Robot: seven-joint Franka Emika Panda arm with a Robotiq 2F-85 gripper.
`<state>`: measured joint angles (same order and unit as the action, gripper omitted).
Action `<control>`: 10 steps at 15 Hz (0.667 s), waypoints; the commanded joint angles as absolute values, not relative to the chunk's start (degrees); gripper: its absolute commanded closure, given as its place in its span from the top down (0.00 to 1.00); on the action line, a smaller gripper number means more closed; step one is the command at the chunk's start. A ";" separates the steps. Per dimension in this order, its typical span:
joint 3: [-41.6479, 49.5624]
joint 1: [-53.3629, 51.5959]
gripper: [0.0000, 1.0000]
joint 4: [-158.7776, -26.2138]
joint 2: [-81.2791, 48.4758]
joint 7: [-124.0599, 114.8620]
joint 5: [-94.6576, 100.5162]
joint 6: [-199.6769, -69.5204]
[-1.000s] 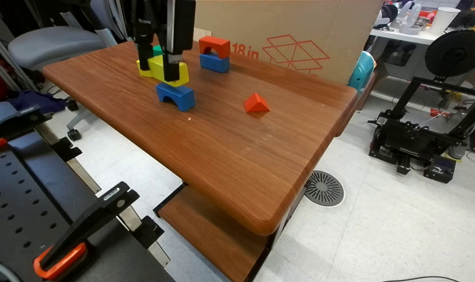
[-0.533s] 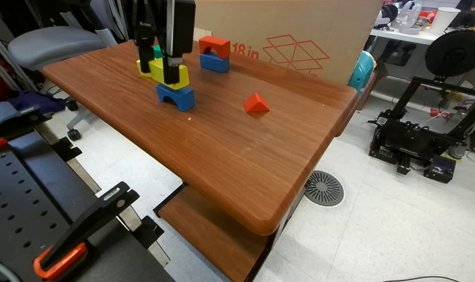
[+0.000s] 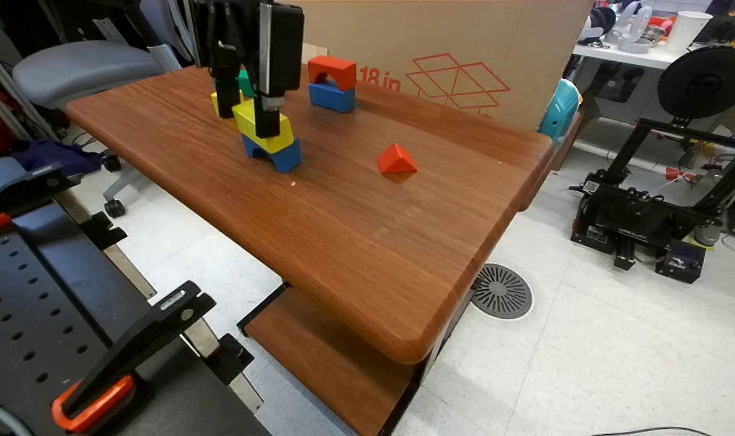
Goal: Pick up the yellow object from the orange object and put it on the blue object
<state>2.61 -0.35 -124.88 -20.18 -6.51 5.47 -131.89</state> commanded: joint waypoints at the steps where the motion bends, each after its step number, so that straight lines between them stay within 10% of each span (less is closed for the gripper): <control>1: 3.21 -0.94 1.00 -124.33 -20.82 -7.88 6.89 -132.69; 10: 2.27 -0.71 1.00 -127.14 -14.62 -6.72 5.14 -132.60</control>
